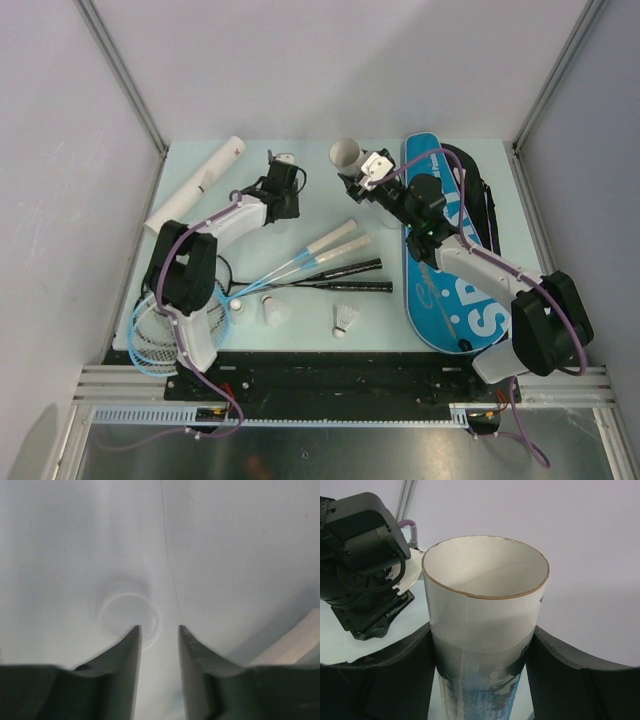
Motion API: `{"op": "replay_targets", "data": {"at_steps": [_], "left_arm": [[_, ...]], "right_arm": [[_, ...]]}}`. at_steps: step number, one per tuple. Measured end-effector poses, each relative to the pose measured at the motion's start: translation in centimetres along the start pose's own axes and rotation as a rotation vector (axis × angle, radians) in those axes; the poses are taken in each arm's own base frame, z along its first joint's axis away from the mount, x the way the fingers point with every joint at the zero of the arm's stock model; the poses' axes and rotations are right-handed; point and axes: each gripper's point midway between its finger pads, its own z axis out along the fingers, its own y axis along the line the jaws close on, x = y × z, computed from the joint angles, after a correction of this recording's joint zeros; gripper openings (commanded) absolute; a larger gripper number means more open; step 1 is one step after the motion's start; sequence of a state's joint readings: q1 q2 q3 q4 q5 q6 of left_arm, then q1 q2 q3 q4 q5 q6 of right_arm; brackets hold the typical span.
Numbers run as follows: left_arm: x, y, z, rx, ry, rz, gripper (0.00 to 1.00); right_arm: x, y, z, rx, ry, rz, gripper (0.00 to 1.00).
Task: Pack up the badminton gear
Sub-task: Place the lid at the center of the board, then pick up the shuttlecock at the center of the board.
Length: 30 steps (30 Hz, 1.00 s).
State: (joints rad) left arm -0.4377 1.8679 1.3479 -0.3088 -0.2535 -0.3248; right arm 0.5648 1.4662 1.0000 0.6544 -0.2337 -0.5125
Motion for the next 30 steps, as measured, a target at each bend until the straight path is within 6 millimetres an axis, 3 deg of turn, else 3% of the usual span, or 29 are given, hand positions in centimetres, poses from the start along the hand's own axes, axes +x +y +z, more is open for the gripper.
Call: {"op": "replay_targets", "data": {"at_steps": [3,7,9,11,13,16,18,20,23,30], "left_arm": [[-0.1,0.8,0.5,-0.014,0.003,-0.043,0.8],[0.7,1.5,-0.9,0.008,0.002,-0.08,0.72],[1.9,1.7,-3.4,0.055,0.013,-0.088,0.7],[3.0,1.0,-7.1,0.155,0.002,-0.076,0.7],[3.5,-1.4,-11.2,0.331,-0.03,-0.009,0.71],[6.1,-7.1,-17.3,0.637,-0.085,0.219,0.74],[9.6,-10.4,-20.3,0.806,-0.101,0.405,0.75],[13.3,-12.6,-22.2,0.944,-0.079,0.551,0.75],[15.8,-13.6,-21.7,1.035,-0.03,0.657,0.75],[17.2,-17.2,-18.8,1.182,0.125,0.791,0.71]], "right_arm": [[0.0,-0.1,-0.1,0.002,-0.001,0.006,0.48],[0.0,-0.1,-0.1,-0.003,-0.003,0.007,0.47],[0.0,0.0,-0.2,-0.01,-0.003,0.008,0.47],[-0.1,-0.1,-0.3,-0.02,-0.007,0.011,0.48],[-0.1,-0.2,-0.5,-0.032,-0.012,0.019,0.47],[-0.2,-0.4,-0.9,-0.064,-0.023,0.033,0.47],[-0.3,-0.7,-1.3,-0.086,-0.027,0.046,0.47],[-0.3,-1.1,-1.9,-0.104,-0.03,0.061,0.47],[-0.6,-1.7,-2.5,-0.118,-0.034,0.078,0.47],[-0.5,-2.0,-3.3,-0.141,-0.029,0.1,0.47]]}}
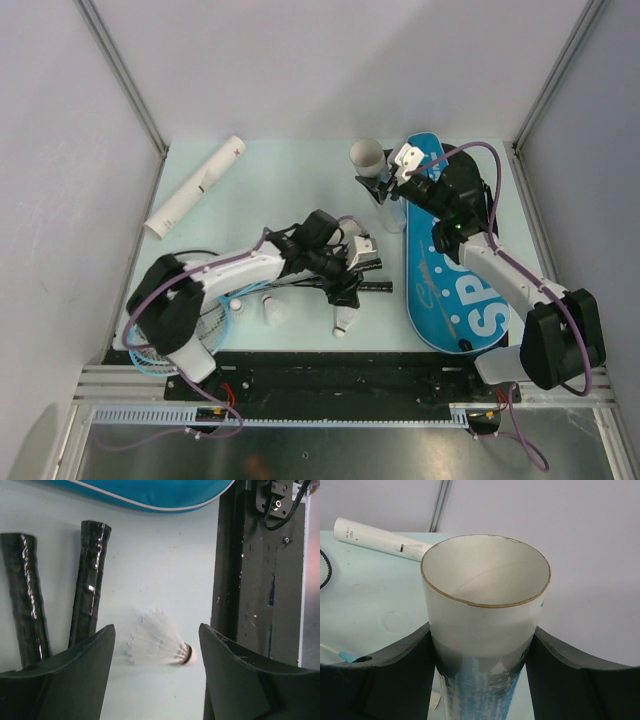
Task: Pack up the badminton gear
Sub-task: Pick up the shuttlecock at the center of the board.
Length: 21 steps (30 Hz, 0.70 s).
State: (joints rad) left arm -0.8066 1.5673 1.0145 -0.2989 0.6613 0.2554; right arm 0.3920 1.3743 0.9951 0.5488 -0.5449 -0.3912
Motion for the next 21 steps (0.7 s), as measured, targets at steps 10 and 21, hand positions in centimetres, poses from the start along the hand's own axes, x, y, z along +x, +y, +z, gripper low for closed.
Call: {"op": "replay_targets", "data": {"at_steps": [10,21], "left_arm": [[3.2,-0.4,2.5,0.148,0.153,-0.038,0.7],[5.9,-1.3,3.7,0.145,0.27,-0.007,0.1]], "right_arm": [[-0.3,-0.3,-0.5,-0.006,-0.006,0.017,0.45],[-0.3,0.1,-0.4,-0.021,-0.005,0.022,0.45]]}}
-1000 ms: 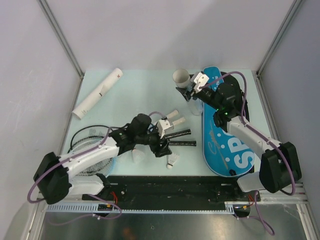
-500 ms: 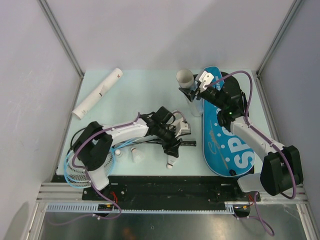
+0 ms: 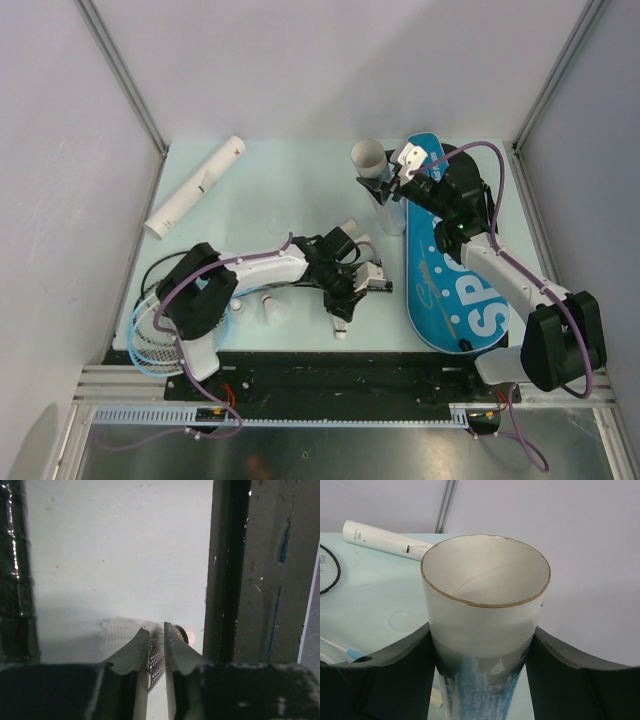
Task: Pack up the badminton gear
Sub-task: Pick up the shuttlecock at the center of the board, then place the shuttlecock at the shuttle tube.
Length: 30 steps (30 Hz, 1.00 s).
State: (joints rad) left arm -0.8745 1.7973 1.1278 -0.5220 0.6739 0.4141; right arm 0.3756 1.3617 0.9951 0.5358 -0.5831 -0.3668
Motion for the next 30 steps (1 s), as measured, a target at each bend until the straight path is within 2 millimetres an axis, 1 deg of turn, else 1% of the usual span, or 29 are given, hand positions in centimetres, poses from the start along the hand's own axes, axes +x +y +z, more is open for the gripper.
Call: {"op": "replay_targets", "data": {"at_steps": [2,3,4,6,8,9,10,12,13,15,16,17,18,19,20,21,22,24,25,27,30], "left_arm": [[0.0,0.1,-0.2,-0.022,0.007,0.007,0.04],[-0.3,0.0,-0.8,-0.04,0.001,0.014,0.01],[-0.7,-0.2,-1.4,-0.052,-0.01,0.017,0.0],[-2.4,-0.9,-3.5,-0.1,-0.066,0.048,0.01],[-4.9,-2.3,-7.4,-0.189,-0.162,0.095,0.0],[-6.6,-2.8,-10.5,-0.292,-0.237,0.132,0.0],[-7.9,-3.5,-13.1,-0.365,-0.304,0.158,0.01],[-11.2,-5.2,-20.9,-0.588,-0.516,0.227,0.0],[-12.7,-6.5,-25.1,-0.688,-0.64,0.254,0.0],[-14.7,-8.8,-32.4,-0.852,-0.851,0.273,0.0],[-15.4,-9.7,-35.0,-0.902,-0.922,0.272,0.0],[-16.7,-10.7,-38.0,-0.952,-1.005,0.274,0.0],[-18.1,-11.4,-40.7,-0.999,-1.078,0.266,0.0],[-18.9,-11.4,-41.9,-1.022,-1.11,0.255,0.01],[-19.9,-11.2,-42.9,-1.049,-1.135,0.241,0.01],[-20.9,-10.6,-43.2,-1.06,-1.14,0.232,0.0],[-21.7,-10.0,-43.0,-1.066,-1.134,0.224,0.0],[-23.3,-8.3,-41.9,-1.065,-1.097,0.211,0.0],[-24.1,-7.4,-41.1,-1.059,-1.076,0.207,0.0],[-25.0,-5.0,-38.4,-1.037,-0.996,0.19,0.01],[-25.1,-2.5,-34.5,-0.987,-0.882,0.172,0.0]], "right_arm": [[0.0,0.1,0.0,-0.001,0.001,0.001,0.44],[0.0,0.1,0.1,-0.001,0.001,0.0,0.44],[0.0,0.1,0.1,-0.001,0.002,-0.001,0.44],[0.1,0.1,0.1,0.001,0.004,-0.005,0.44],[0.1,0.3,0.3,0.0,0.004,-0.008,0.45],[0.1,0.4,0.4,-0.001,0.005,-0.011,0.45],[0.1,0.5,0.5,-0.002,0.004,-0.013,0.45],[0.1,1.0,0.8,-0.011,0.001,-0.021,0.45],[0.1,1.2,1.0,-0.015,-0.001,-0.026,0.45],[0.2,1.4,1.3,-0.017,-0.004,-0.035,0.45],[0.2,1.6,1.4,-0.021,-0.005,-0.04,0.45],[0.3,1.7,1.6,-0.023,-0.006,-0.043,0.45],[0.3,1.8,1.7,-0.024,-0.008,-0.046,0.45],[0.3,1.8,1.7,-0.023,-0.008,-0.049,0.45],[0.3,1.9,1.7,-0.024,-0.008,-0.05,0.45],[0.3,1.9,1.8,-0.024,-0.008,-0.053,0.45],[0.3,1.9,1.8,-0.024,-0.008,-0.055,0.45],[0.4,2.0,1.8,-0.023,-0.006,-0.059,0.45],[0.4,2.0,1.9,-0.025,-0.007,-0.061,0.45],[0.4,2.1,1.9,-0.028,-0.005,-0.064,0.45],[0.4,2.2,1.9,-0.03,-0.004,-0.068,0.45]]}}
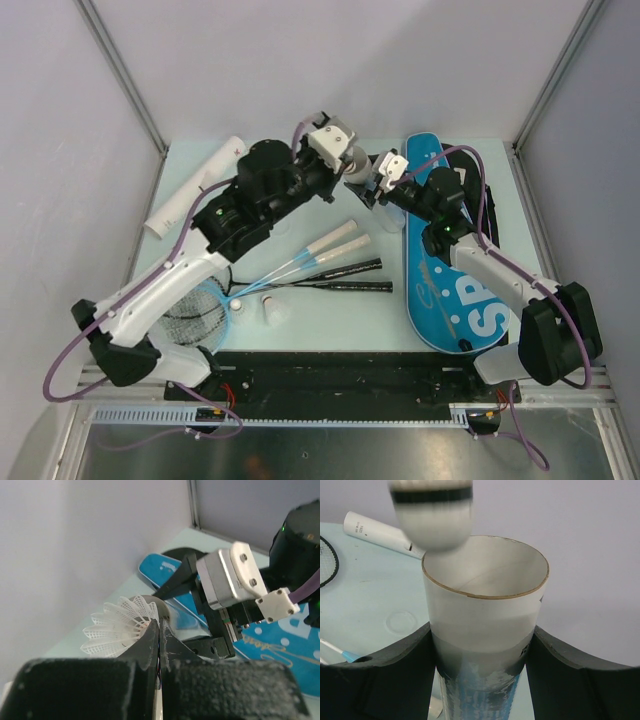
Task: Pack up the badminton gear
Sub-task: Place the shuttlecock at the shuttle tube, then pick up the shuttlecock at the center of the board.
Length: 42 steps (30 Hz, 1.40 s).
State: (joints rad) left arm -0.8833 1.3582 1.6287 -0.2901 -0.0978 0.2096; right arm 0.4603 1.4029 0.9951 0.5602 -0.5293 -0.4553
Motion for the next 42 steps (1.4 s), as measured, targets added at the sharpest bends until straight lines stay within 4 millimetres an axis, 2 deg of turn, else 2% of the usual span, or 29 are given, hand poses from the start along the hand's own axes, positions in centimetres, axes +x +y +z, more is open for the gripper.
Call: {"op": "replay_targets", "data": {"at_steps": [3,9,16,17,19,20,21,23,25,27,31,33,35,36,39,41,42], "left_arm": [[2.0,-0.9,1.0,0.037,0.065,0.007,0.0],[1.5,-0.9,1.5,0.042,0.065,0.006,0.0],[2.1,-0.6,3.6,0.028,0.087,0.006,0.02],[2.4,-0.6,3.8,0.028,0.094,0.005,0.33],[3.2,-0.7,4.2,0.028,0.114,-0.009,0.64],[3.4,-0.7,4.2,0.028,0.122,-0.015,0.99],[3.6,-0.7,4.2,0.024,0.128,-0.033,1.0],[3.6,0.6,4.0,-0.026,0.129,-0.062,1.0],[3.6,1.7,3.3,-0.045,0.125,-0.101,1.0],[3.6,1.9,2.1,-0.041,0.122,-0.148,1.0],[2.8,2.1,-1.9,-0.041,0.095,-0.237,0.91],[3.2,2.5,-4.7,-0.055,0.091,-0.291,0.83],[5.1,3.1,-7.5,-0.091,0.109,-0.346,0.78],[6.7,3.2,-8.8,-0.113,0.13,-0.376,0.78],[13.4,1.9,-12.0,-0.151,0.247,-0.461,0.78],[19.6,0.0,-13.9,-0.167,0.375,-0.531,0.8],[21.9,-0.7,-14.5,-0.182,0.432,-0.55,0.81]], "right_arm": [[0.0,0.1,0.0,-0.002,0.001,-0.003,0.45],[0.1,0.1,0.0,-0.004,0.003,-0.007,0.45],[0.1,0.1,0.0,-0.004,0.004,-0.009,0.44],[0.1,0.1,0.0,-0.004,0.004,-0.009,0.44],[0.1,0.1,0.0,-0.005,0.004,-0.009,0.44],[0.1,0.1,0.0,-0.005,0.004,-0.009,0.44],[0.1,0.1,0.0,-0.005,0.004,-0.009,0.44],[0.0,0.1,0.0,-0.008,0.001,-0.006,0.44],[0.1,-0.2,-0.1,0.0,0.004,-0.008,0.44],[0.1,-0.2,-0.1,0.0,0.006,-0.007,0.44],[0.2,-0.3,-0.2,0.004,0.008,-0.007,0.44],[0.2,-0.4,-0.2,0.006,0.009,-0.008,0.44],[0.2,-0.4,-0.2,0.006,0.009,-0.007,0.44],[0.2,-0.4,-0.2,0.007,0.009,-0.007,0.44],[0.3,-0.5,-0.2,0.007,0.009,-0.007,0.44],[0.3,-0.5,-0.3,0.009,0.01,-0.008,0.44],[0.3,-0.6,-0.3,0.01,0.011,-0.008,0.44]]}}
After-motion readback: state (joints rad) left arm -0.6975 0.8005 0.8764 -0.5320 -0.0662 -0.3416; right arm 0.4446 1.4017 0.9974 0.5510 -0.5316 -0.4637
